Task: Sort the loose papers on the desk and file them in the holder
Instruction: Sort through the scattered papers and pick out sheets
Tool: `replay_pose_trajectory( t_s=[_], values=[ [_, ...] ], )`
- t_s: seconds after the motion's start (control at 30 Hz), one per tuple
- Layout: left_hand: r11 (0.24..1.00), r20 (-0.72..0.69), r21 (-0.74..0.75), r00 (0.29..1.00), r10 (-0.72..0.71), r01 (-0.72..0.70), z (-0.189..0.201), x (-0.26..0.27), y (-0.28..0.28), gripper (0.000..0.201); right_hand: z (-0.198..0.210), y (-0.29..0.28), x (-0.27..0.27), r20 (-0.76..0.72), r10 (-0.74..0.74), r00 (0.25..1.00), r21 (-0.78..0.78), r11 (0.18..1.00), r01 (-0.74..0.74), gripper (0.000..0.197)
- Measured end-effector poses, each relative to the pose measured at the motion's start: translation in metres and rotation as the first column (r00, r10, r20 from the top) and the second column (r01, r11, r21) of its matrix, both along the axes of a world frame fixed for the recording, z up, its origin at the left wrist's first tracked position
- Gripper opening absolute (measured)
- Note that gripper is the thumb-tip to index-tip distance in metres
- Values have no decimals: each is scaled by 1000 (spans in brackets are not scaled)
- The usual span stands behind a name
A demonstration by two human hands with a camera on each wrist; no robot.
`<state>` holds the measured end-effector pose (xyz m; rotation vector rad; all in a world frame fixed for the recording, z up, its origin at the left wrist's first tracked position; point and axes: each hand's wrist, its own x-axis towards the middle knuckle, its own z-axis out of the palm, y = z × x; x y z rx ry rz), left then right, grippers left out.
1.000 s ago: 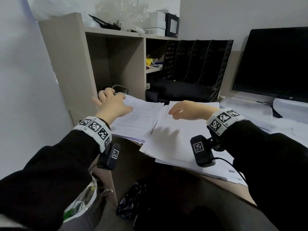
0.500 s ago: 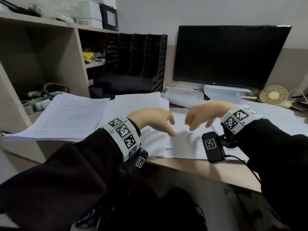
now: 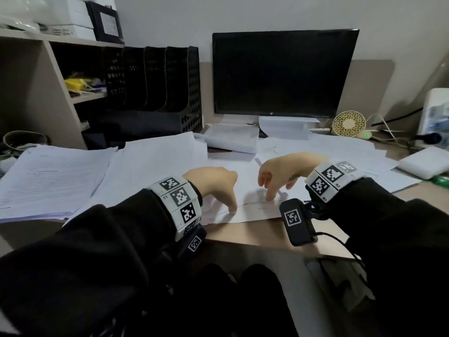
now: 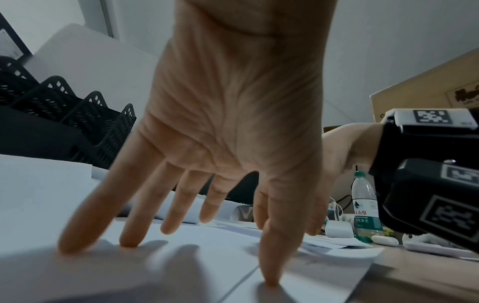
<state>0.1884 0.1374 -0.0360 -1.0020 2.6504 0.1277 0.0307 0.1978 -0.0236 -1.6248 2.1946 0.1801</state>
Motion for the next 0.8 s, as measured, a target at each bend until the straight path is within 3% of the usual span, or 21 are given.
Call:
replay_pose_trajectory(
  t_s=[0.13, 0.27, 0.47, 0.6, 0.73, 0.8],
  values=[
    [999, -19, -17, 999, 27, -27, 1, -2, 7, 61, -4, 5, 1, 1, 10, 1000, 19, 1000, -10, 47],
    [994, -3, -105, 1000, 2, -3, -3, -9, 14, 36, -6, 11, 16, -75, 94, 993, 94, 992, -87, 58],
    [994, -44, -104, 999, 7, -12, -2, -9, 5, 40, -9, 14, 30, -129, 175, 976, 84, 983, -165, 57],
    [996, -58, -83, 998, 38, -43, -1, -6, -5, 39, -14, 15, 33, -153, 245, 957, -17, 968, -250, 34],
    [994, -112, 57, 989, 102, -96, 1, -2, -18, 46, -17, 21, 34, -200, 293, 935, -205, 921, -332, 3],
    [983, -152, 153, 980, 126, -103, 3, 0, -23, 47, -12, 23, 30, -200, 287, 937, -263, 905, -333, 6]
  ],
)
